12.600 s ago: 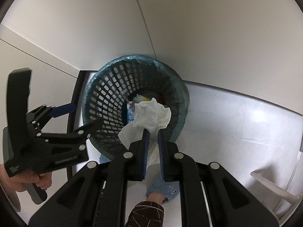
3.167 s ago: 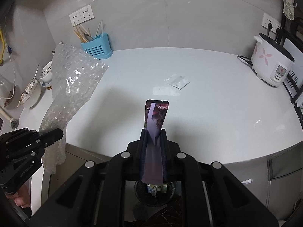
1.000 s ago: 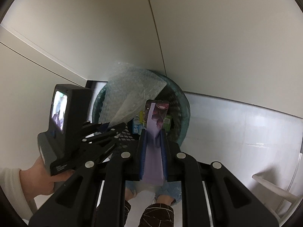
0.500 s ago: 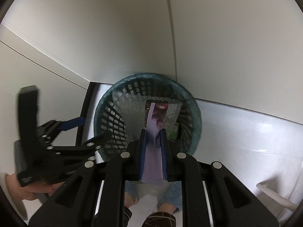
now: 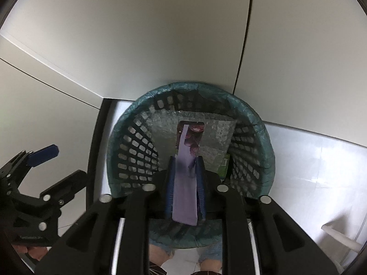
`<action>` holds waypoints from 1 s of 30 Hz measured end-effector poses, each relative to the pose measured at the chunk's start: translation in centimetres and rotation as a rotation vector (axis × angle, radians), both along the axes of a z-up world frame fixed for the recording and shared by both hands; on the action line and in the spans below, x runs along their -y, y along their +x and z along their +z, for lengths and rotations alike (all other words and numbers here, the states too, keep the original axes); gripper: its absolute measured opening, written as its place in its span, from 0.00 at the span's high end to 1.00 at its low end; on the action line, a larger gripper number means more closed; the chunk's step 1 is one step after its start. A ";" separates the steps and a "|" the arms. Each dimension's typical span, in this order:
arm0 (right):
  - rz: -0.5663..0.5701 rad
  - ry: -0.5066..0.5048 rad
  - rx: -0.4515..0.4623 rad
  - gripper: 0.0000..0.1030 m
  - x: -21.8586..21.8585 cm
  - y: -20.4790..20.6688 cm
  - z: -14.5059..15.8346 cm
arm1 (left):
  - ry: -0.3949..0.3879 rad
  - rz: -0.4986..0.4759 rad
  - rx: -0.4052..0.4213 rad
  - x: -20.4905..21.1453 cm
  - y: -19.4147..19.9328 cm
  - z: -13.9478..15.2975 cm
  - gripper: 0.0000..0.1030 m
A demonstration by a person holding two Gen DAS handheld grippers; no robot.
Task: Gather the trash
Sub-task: 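Open the left tool to drop the bubble wrap while the right tool releases the purple strip, then raise both open tools from the wastebasket back toward the counter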
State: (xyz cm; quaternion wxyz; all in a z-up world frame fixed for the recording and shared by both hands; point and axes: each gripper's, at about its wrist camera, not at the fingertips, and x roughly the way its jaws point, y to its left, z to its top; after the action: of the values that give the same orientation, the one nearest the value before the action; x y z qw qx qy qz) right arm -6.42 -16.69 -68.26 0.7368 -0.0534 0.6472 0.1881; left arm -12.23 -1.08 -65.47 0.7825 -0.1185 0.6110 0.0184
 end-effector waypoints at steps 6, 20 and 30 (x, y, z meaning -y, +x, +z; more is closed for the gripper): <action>-0.006 -0.003 0.001 0.38 0.6 -0.7 0.9 | 0.006 -0.013 0.007 0.0 -0.2 0.6 0.06; -0.090 -0.038 0.129 0.08 3.0 -2.0 15.9 | 0.022 -0.047 0.027 0.0 -0.8 13.2 0.06; -0.086 -0.002 0.233 0.08 3.6 -3.1 32.7 | 0.001 -0.105 0.149 -0.9 -0.6 29.9 0.06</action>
State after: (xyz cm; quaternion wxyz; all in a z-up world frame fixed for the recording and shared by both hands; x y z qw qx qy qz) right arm -9.50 -20.24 -35.61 0.8142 -0.0477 0.5592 0.1483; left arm -12.81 -0.18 -35.53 0.8258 -0.0869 0.5564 -0.0311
